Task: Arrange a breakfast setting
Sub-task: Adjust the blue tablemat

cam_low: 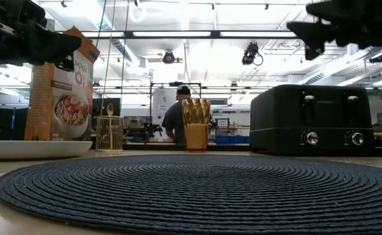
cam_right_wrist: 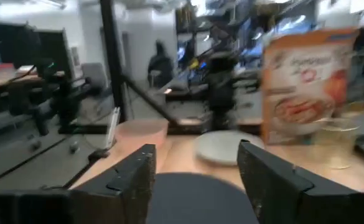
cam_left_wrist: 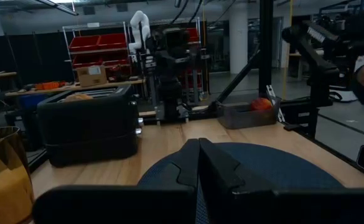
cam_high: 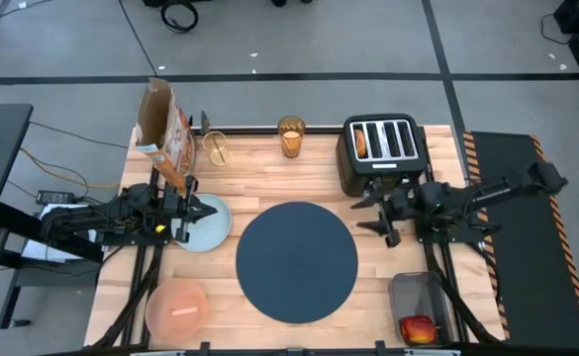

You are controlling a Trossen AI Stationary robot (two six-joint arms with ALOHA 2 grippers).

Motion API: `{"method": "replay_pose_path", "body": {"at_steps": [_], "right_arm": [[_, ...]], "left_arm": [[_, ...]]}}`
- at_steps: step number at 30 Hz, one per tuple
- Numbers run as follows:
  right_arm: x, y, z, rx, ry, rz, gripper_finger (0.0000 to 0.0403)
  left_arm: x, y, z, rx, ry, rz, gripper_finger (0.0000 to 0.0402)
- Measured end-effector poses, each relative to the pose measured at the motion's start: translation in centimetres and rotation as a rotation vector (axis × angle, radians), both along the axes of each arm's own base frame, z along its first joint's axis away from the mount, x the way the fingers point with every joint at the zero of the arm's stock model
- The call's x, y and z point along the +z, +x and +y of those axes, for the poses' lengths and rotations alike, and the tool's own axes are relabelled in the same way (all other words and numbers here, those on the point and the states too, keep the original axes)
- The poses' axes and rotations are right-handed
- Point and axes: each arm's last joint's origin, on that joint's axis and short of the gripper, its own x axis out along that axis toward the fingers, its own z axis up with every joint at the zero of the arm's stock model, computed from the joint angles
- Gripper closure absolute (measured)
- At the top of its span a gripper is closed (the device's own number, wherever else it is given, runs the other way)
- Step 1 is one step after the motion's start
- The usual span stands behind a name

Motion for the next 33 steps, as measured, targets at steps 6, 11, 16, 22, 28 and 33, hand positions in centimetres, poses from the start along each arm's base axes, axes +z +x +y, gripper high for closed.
{"method": "replay_pose_path", "body": {"at_steps": [6,11,16,22,28,33], "right_arm": [[2.4,4.4,2.9,0.067,0.019,0.207,0.0117],[1.9,7.6,5.3,0.085,-0.047,0.404,0.0112],[0.9,10.3,7.3,0.091,-0.064,0.477,0.0115],[-1.2,14.5,10.0,0.102,-0.092,0.569,0.0118],[-0.5,17.7,12.1,0.148,-0.098,0.595,0.0118],[-1.1,17.8,13.1,0.152,-0.119,0.656,0.0118]], "left_arm": [[0.0,0.0,0.0,0.000,0.000,0.001,0.0384],[0.0,0.0,0.0,0.000,0.000,0.000,0.0384],[0.0,0.0,0.0,0.000,0.000,0.000,0.0384],[0.0,0.0,0.0,0.000,0.000,0.000,0.0384],[0.0,0.0,0.0,-0.001,0.000,0.000,0.0384],[0.0,0.0,0.0,0.000,0.000,-0.003,0.0384]]}}
